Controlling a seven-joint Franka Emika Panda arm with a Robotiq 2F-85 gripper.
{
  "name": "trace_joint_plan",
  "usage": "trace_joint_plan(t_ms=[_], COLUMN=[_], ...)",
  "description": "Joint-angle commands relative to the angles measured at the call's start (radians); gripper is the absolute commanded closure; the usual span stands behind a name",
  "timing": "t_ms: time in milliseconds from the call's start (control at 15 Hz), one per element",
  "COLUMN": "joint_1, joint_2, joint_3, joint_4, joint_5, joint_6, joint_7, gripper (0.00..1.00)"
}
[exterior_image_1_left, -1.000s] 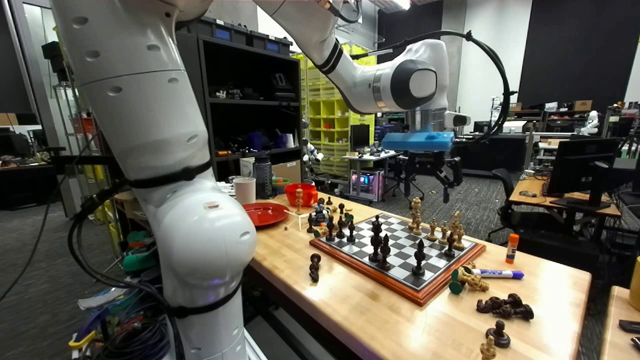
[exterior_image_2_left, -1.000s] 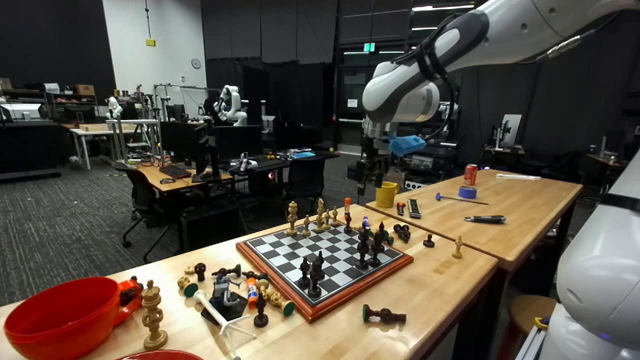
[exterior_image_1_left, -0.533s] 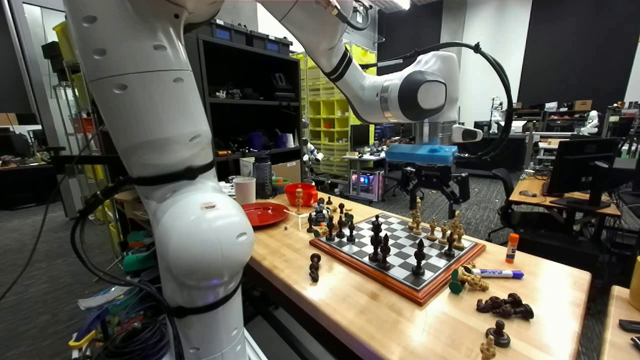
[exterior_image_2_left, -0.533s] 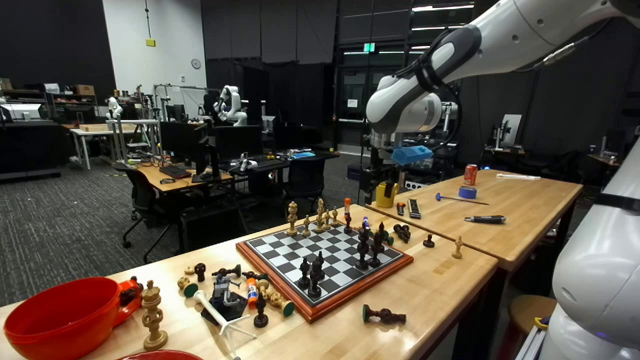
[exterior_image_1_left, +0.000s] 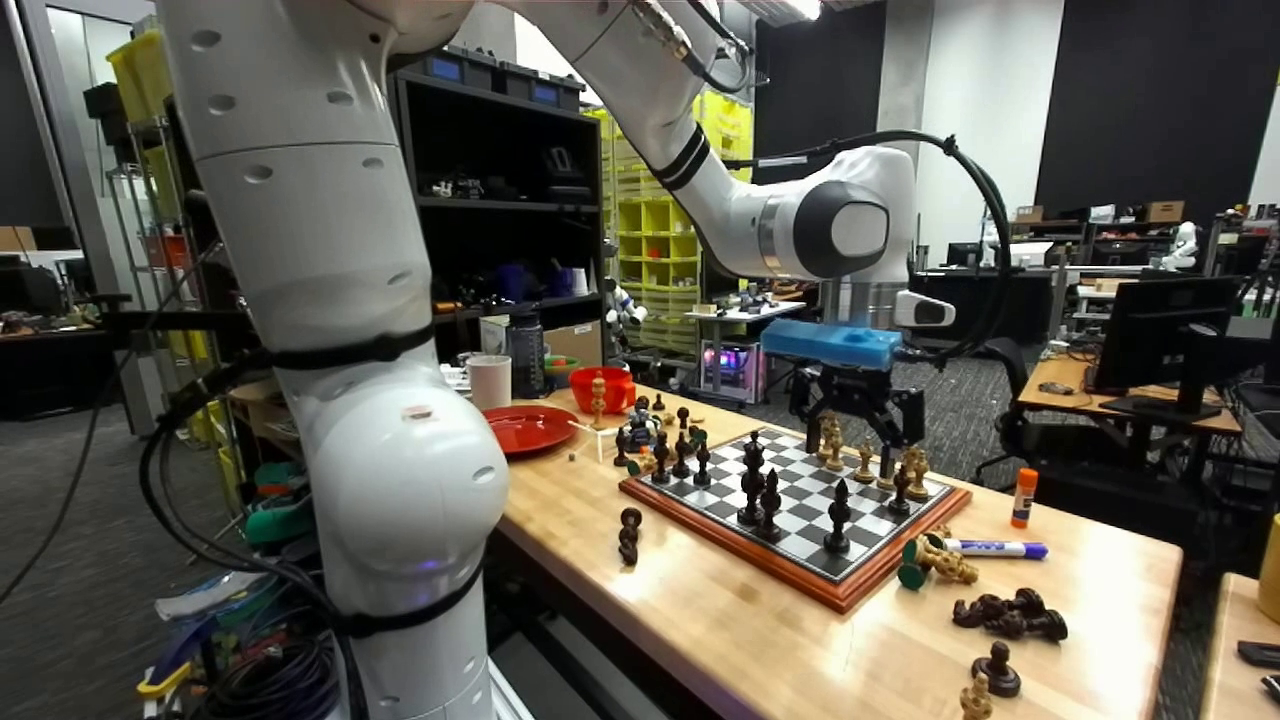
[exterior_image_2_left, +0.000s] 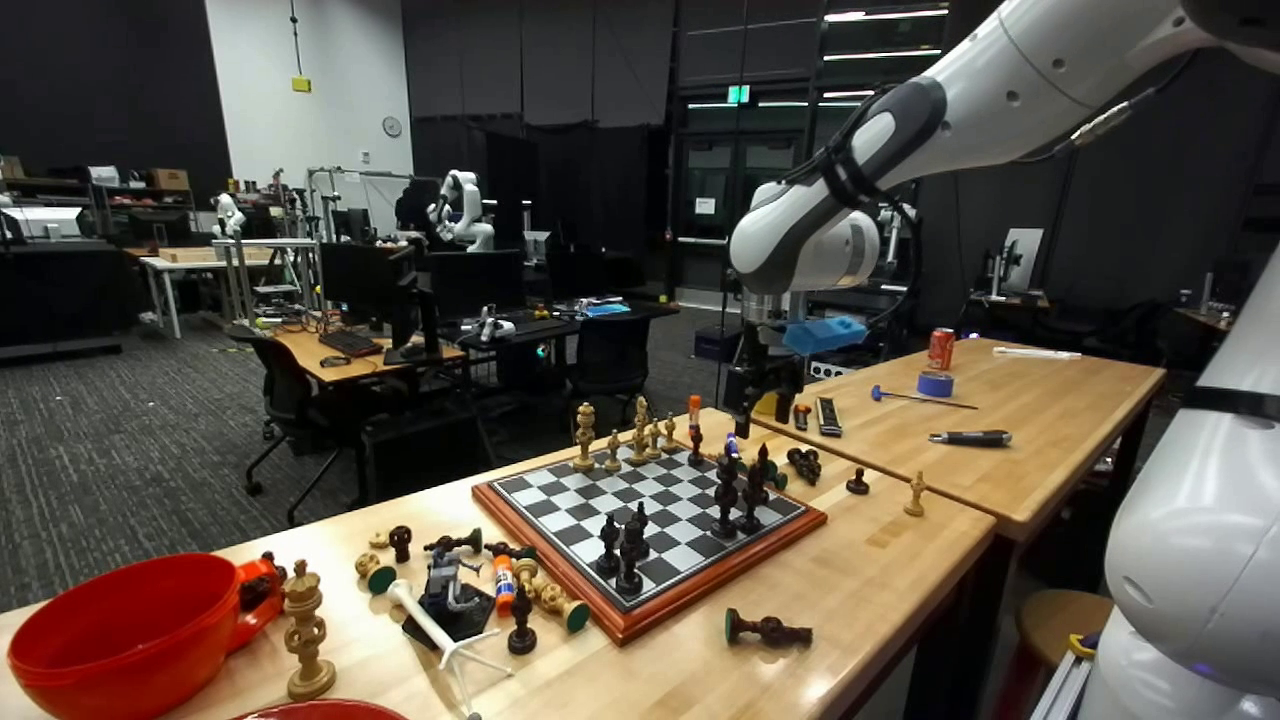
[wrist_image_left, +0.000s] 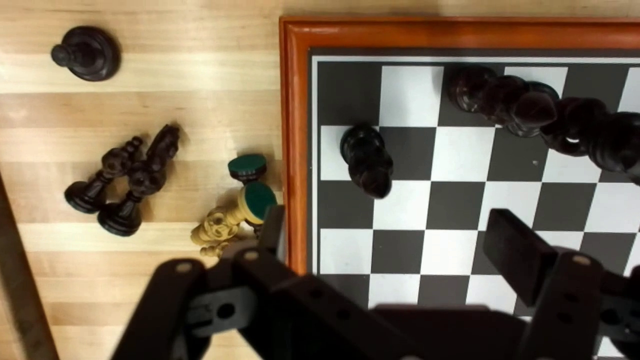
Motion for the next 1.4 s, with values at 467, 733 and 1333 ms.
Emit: trace_joint_plan(t_ms=[467, 733, 1333], joint_1=[-0.004, -0.006, -0.007], joint_2=[0.049, 0.061, 0.071], joint_3=[0.0, 0.001, 0.002], joint_4=[-0.013, -0.014, -0.011], joint_5=[0.017, 0.016, 0.013], joint_6=[0.08, 0.079, 0.075], joint_7=[-0.001, 0.002, 0.006], gripper=[0.0, 0.0, 0.62])
